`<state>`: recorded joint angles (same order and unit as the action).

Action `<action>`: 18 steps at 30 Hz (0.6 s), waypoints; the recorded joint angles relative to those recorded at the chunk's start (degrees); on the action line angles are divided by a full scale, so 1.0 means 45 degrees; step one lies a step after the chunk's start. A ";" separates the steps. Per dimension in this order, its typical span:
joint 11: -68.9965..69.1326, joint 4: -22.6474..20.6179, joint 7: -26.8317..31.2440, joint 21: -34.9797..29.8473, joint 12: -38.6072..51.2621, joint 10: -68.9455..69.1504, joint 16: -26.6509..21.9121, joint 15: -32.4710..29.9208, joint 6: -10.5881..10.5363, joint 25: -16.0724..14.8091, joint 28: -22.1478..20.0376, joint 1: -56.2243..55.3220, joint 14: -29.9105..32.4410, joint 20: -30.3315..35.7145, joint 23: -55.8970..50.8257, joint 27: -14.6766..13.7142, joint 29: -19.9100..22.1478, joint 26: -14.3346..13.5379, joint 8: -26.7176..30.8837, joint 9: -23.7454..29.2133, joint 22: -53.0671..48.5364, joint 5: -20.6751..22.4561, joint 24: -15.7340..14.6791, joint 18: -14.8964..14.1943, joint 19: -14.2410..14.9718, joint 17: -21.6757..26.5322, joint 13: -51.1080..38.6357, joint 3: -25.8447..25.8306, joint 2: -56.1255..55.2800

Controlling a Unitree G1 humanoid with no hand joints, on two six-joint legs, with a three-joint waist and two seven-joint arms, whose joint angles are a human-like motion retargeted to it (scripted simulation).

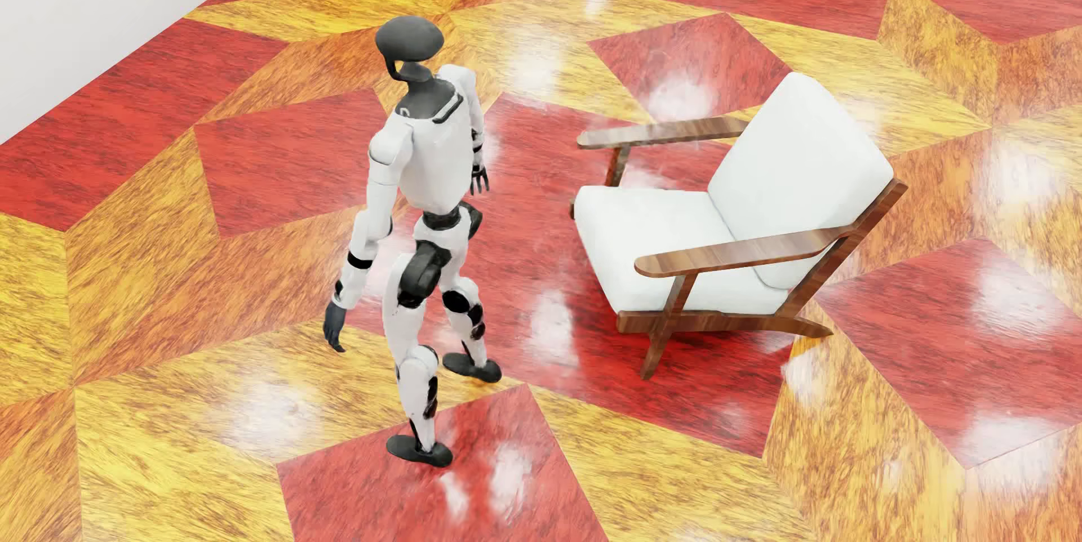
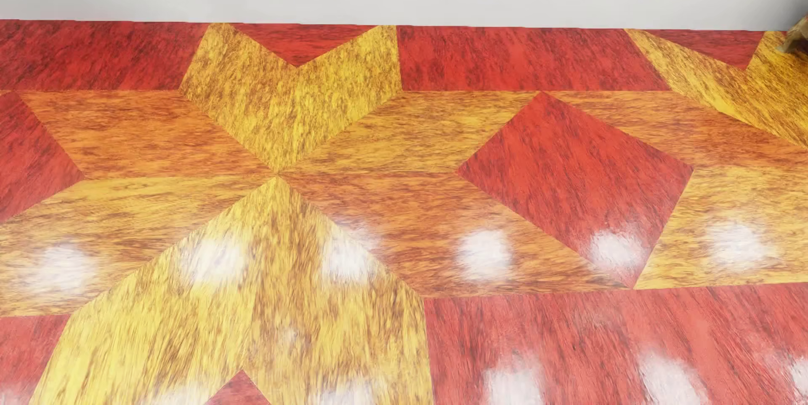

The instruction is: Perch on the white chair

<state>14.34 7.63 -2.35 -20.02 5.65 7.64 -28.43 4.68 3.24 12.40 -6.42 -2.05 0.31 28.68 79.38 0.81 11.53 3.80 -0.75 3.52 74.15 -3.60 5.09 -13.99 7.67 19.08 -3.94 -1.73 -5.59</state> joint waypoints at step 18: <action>0.1159 -0.0655 -0.1415 0.0527 -0.0389 0.0210 -0.0814 -0.0849 0.0355 0.1284 0.0440 0.1068 -0.1606 0.0526 -0.0810 -0.0171 -0.0595 -0.0549 0.0508 0.0768 -0.0961 -0.0288 0.0714 0.1001 0.0236 -0.0355 -0.0369 -0.0677 -0.1784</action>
<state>19.55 4.68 -8.72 -17.65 3.90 8.58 -32.10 0.86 4.83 18.18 -4.44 2.76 -6.91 31.05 75.74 0.05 8.85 1.33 1.53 6.98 69.83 -4.89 8.30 -9.48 8.73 17.49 -5.60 -4.78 -13.62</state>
